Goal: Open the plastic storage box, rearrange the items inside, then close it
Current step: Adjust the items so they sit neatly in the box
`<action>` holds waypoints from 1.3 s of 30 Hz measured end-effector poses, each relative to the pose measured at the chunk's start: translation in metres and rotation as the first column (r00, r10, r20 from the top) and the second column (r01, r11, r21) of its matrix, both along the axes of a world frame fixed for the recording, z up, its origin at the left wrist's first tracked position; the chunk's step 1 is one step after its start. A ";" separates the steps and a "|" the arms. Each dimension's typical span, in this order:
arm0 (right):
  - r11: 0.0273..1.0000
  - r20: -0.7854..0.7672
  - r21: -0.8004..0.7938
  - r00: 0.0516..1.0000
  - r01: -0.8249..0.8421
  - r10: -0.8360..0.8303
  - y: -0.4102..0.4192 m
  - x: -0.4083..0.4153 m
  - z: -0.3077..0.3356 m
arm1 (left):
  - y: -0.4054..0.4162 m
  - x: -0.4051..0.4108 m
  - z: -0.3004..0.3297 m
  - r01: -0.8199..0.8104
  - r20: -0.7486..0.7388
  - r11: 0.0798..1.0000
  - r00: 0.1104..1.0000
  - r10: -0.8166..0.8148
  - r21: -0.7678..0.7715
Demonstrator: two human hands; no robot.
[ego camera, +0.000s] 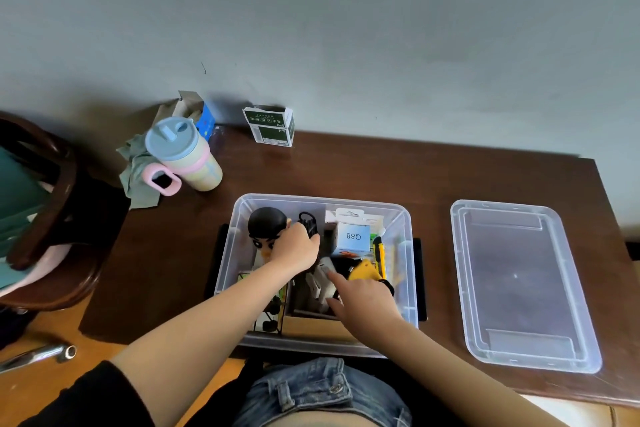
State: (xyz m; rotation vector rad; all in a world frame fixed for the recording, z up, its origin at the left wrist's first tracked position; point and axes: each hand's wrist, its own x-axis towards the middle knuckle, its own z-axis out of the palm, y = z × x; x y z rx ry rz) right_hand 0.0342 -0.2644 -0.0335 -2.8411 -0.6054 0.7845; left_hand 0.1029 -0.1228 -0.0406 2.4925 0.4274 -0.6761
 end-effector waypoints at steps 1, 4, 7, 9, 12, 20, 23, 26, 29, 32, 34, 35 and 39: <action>1.000 -0.009 0.018 1.000 0.006 -0.006 -0.003 -0.002 0.001 | 0.001 -0.002 0.000 -0.001 0.008 1.000 1.000 0.001 0.001; 0.998 -0.041 0.048 0.998 0.040 -0.038 -0.011 -0.005 0.005 | 0.005 -0.004 -0.002 0.017 0.014 1.000 1.000 -0.017 0.018; 0.998 -0.099 0.047 0.994 0.051 -0.046 -0.011 -0.006 0.004 | 0.003 -0.001 -0.005 0.088 -0.013 0.996 0.996 -0.088 0.031; 0.997 -0.111 0.044 0.992 0.058 -0.053 -0.007 -0.006 0.002 | -0.001 0.002 -0.007 0.120 -0.029 0.992 0.992 -0.119 0.044; 0.988 -0.067 0.068 0.989 0.138 -0.134 -0.005 0.001 0.001 | -0.004 0.006 -0.010 0.102 -0.041 0.995 0.994 -0.102 0.004; 0.986 -0.081 0.070 0.986 0.154 -0.149 0.005 0.023 -0.004 | -0.003 0.009 -0.008 0.011 -0.131 0.981 0.991 -0.037 -0.192; 0.995 -0.138 0.004 0.985 0.103 -0.101 0.009 0.023 -0.007 | 0.001 0.008 -0.004 -0.019 -0.143 0.975 0.990 -0.013 -0.222; 0.996 -0.149 -0.027 0.985 0.087 -0.090 0.009 0.024 -0.008 | 0.008 0.005 -0.004 0.045 -0.148 0.979 0.986 -0.075 -0.196; 0.997 -0.157 -0.052 0.985 0.063 -0.070 0.010 0.025 -0.008 | 0.013 -0.003 -0.008 0.094 -0.170 0.980 0.978 -0.124 -0.175; 0.997 -0.166 -0.058 0.984 0.049 -0.058 0.010 0.024 -0.008 | 0.011 -0.007 -0.011 0.100 -0.102 0.984 0.988 -0.115 -0.148; 0.998 -0.167 -0.045 0.984 0.051 -0.058 0.009 0.024 -0.009 | 0.011 -0.005 -0.011 0.086 -0.035 0.986 0.995 -0.092 -0.144; 0.998 -0.169 -0.034 0.984 0.056 -0.061 0.008 0.023 -0.010 | 0.011 -0.005 -0.012 0.075 -0.025 0.985 0.997 -0.080 -0.154; 0.995 -0.190 0.020 0.978 0.095 -0.089 0.005 0.023 -0.015 | 0.013 -0.006 -0.011 0.075 -0.060 0.969 0.994 -0.091 -0.237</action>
